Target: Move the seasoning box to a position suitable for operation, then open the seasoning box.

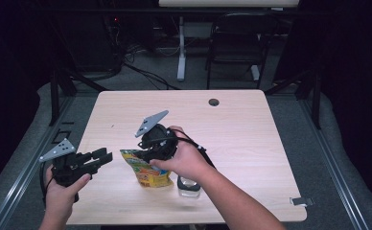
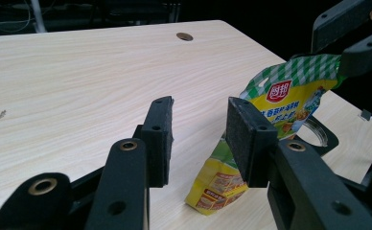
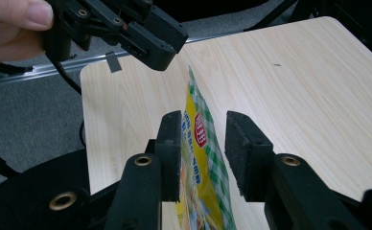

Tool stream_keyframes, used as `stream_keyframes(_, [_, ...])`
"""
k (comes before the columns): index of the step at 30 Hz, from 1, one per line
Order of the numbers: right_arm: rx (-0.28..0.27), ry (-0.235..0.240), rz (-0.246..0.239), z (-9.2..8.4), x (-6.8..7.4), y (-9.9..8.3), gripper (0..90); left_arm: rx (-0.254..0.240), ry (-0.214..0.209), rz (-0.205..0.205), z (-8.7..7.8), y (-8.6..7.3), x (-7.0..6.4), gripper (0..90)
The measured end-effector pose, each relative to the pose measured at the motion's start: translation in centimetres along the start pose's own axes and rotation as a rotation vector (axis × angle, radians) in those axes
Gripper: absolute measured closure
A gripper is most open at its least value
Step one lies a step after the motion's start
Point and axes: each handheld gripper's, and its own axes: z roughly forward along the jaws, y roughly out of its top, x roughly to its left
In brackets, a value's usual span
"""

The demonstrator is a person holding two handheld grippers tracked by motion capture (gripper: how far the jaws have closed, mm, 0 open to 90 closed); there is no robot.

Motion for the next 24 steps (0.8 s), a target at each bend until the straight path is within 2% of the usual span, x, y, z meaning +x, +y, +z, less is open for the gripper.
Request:
stream_keyframes(7, [0.021, -0.014, -0.01, 1.2, 0.0, 0.1, 69.0, -0.008, -0.001, -0.004, 0.0, 0.0, 0.0, 62.6])
stream_keyframes(11, [0.049, -0.013, -0.01, 1.7, -0.3, 0.1, 70.0, -0.003, 0.003, -0.008, 0.1, -0.1, 0.1, 62.6])
stream_keyframes(14, [0.042, -0.009, 0.003, 2.1, -0.5, 0.1, 70.1, 0.001, 0.002, -0.007, 0.2, -0.1, 0.1, 62.5])
stream_keyframes(24, [0.078, 0.003, -0.004, 3.3, -0.2, 0.3, 75.0, 0.002, 0.004, -0.01, 0.1, -0.2, 0.3, 62.3])
